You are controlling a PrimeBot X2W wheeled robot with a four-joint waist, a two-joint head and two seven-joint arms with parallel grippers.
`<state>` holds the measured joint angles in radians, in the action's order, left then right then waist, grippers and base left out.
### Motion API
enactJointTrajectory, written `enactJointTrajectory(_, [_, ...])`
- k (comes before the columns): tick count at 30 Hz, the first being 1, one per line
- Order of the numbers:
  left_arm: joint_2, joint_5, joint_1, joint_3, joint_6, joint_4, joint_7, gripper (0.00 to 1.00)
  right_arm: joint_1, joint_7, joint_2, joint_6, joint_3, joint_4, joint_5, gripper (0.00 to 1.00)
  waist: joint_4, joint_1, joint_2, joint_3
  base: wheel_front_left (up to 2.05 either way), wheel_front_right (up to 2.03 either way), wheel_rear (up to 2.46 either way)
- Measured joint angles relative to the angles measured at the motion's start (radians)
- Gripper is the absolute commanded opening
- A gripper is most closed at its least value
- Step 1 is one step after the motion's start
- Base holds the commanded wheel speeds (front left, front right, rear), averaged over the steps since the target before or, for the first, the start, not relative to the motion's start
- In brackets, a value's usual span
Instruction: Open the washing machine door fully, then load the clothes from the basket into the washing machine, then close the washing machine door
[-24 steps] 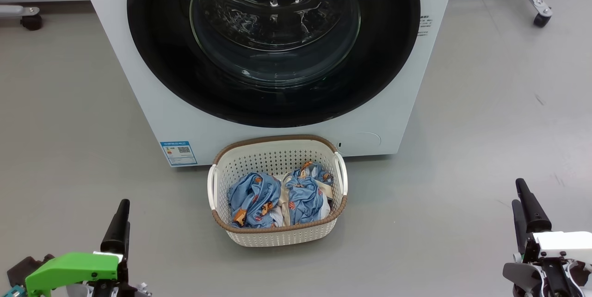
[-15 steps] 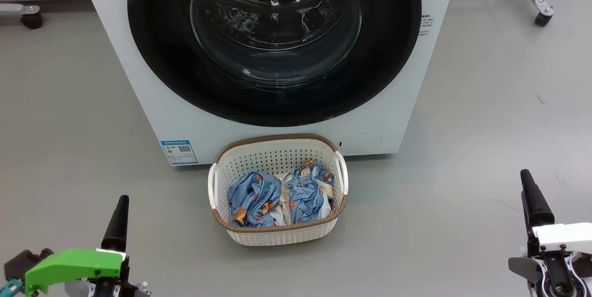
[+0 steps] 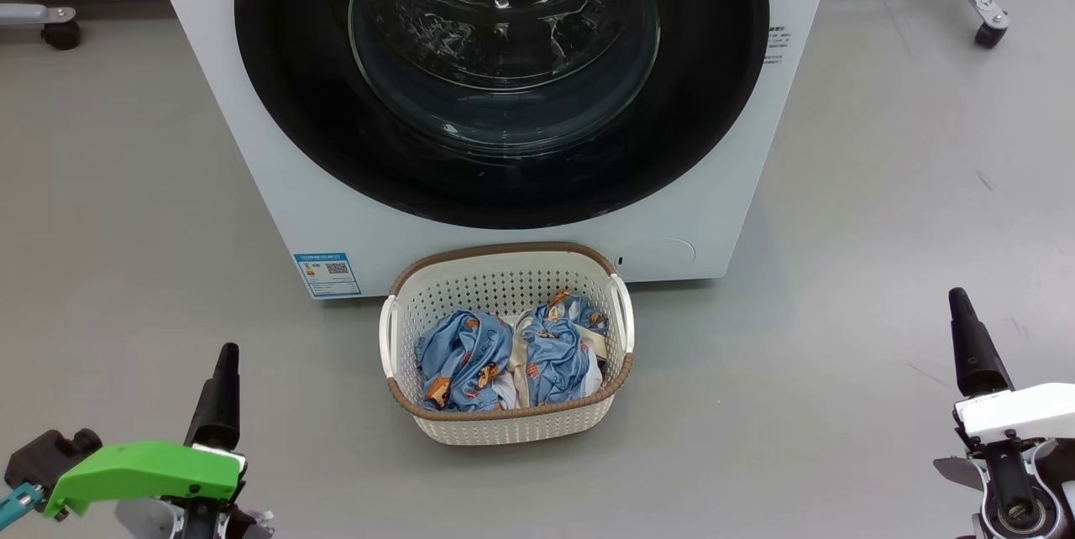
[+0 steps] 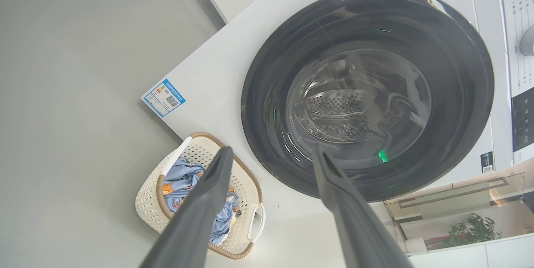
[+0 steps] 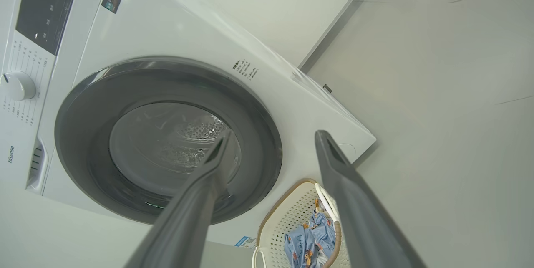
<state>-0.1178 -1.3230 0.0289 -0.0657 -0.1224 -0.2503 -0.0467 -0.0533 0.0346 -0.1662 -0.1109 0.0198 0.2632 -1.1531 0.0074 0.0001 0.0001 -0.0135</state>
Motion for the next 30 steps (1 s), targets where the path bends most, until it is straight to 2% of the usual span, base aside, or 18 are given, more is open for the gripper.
enactJointTrajectory(16, [-0.064, 0.222, 0.017, -0.053, 0.0, -0.008, -0.064, 1.0, -0.023, 0.062, -0.068, 0.034, -0.078, -0.01, 0.249, 1.0, 0.006, 0.0, 0.0, -0.004, 0.0, 0.0, 0.0])
enactJointTrajectory(30, [-0.097, 0.434, 0.037, -0.099, 0.005, -0.027, -0.114, 1.0, -0.042, 0.114, -0.118, 0.061, -0.136, -0.009, 0.436, 1.0, 0.011, -0.0001, 0.0, -0.004, 0.0, 0.0, 0.0])
